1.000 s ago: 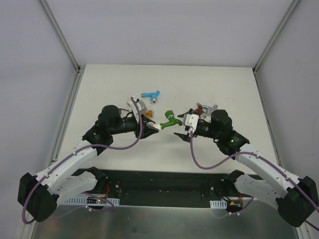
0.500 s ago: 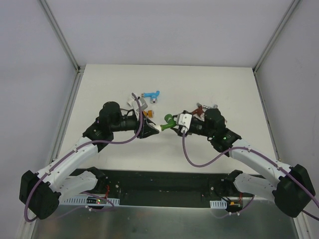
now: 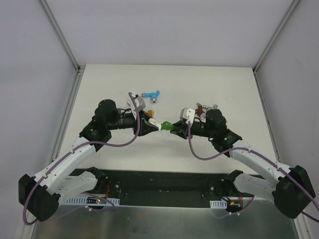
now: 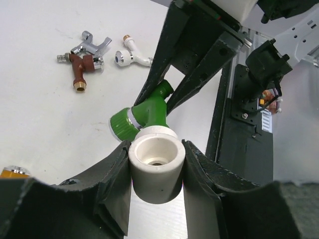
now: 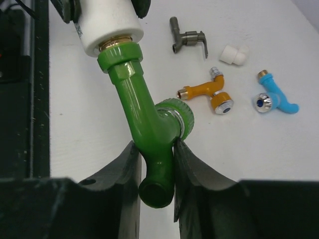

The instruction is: Install the water faucets

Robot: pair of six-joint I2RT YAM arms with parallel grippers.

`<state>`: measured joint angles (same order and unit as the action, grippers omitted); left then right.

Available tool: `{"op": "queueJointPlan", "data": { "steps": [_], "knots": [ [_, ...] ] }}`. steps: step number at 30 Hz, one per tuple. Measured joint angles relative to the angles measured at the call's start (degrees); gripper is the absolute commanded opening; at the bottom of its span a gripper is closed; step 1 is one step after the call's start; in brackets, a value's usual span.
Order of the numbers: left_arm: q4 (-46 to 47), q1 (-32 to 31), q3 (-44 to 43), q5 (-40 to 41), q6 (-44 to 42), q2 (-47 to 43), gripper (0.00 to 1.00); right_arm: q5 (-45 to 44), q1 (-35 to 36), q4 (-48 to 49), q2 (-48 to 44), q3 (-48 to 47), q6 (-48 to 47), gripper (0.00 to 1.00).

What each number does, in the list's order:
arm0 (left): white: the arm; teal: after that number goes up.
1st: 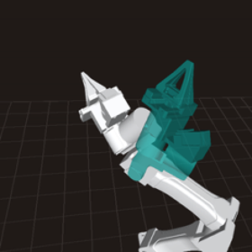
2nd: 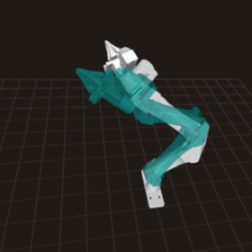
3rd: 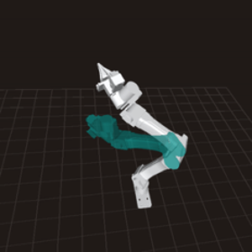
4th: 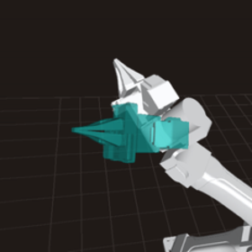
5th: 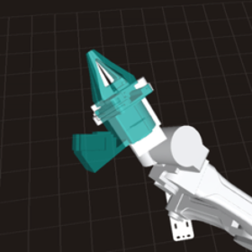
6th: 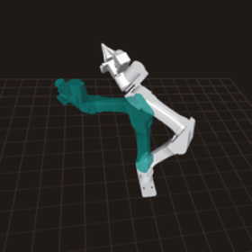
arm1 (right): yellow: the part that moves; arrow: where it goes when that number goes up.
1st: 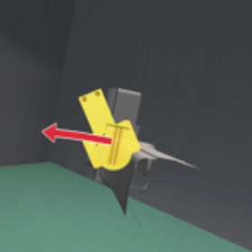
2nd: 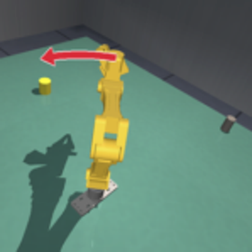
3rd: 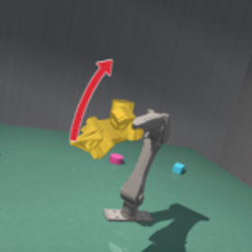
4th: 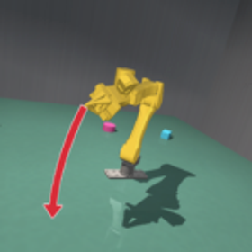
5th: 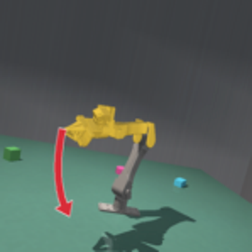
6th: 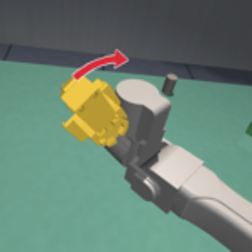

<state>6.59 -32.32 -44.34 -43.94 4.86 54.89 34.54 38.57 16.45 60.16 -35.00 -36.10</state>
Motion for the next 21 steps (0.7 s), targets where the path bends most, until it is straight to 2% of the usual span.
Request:
{"op": "queueJointPlan", "data": {
  "steps": [2, 3, 6, 7, 8, 14, 18, 21],
  "knots": [
    [0.28, -0.17, 0.07, -0.31, -2.29, -0.66, 0.00, 1.18, -0.26, 0.02, -0.07, 0.00, 4.59, 0.00],
    [0.90, -0.39, 0.28, -0.28, -3.21, -1.09, 0.08, 1.88, -0.46, 0.02, -0.22, 0.00, 6.99, 0.00],
    [4.35, -0.83, 2.08, 0.85, -4.31, -2.60, 0.54, 2.71, -0.81, 0.15, -1.29, 0.26, 13.20, 0.00],
    [6.34, -1.14, 3.08, 1.73, -3.85, -3.19, 0.66, 2.54, -0.83, 0.20, -1.75, 0.42, 14.71, 0.00],
    [8.04, -1.16, 3.80, 2.82, -3.78, -3.56, 0.71, 2.29, -0.85, 0.35, -2.08, 0.61, 15.87, 0.00],
    [14.25, -1.36, 6.78, 15.21, 3.08, -3.74, 0.82, -1.62, -0.31, 2.16, -3.98, 1.07, 25.42, 0.00],
    [17.64, -1.38, 9.55, 22.60, 10.84, -5.18, 0.85, -5.79, 0.96, 3.06, -3.76, 1.07, 28.09, 0.00],
    [22.21, -1.38, 12.57, 24.98, 15.89, -6.56, 0.87, -7.78, 2.45, 4.07, -2.58, 0.98, 29.16, 0.00]
  ]
}}
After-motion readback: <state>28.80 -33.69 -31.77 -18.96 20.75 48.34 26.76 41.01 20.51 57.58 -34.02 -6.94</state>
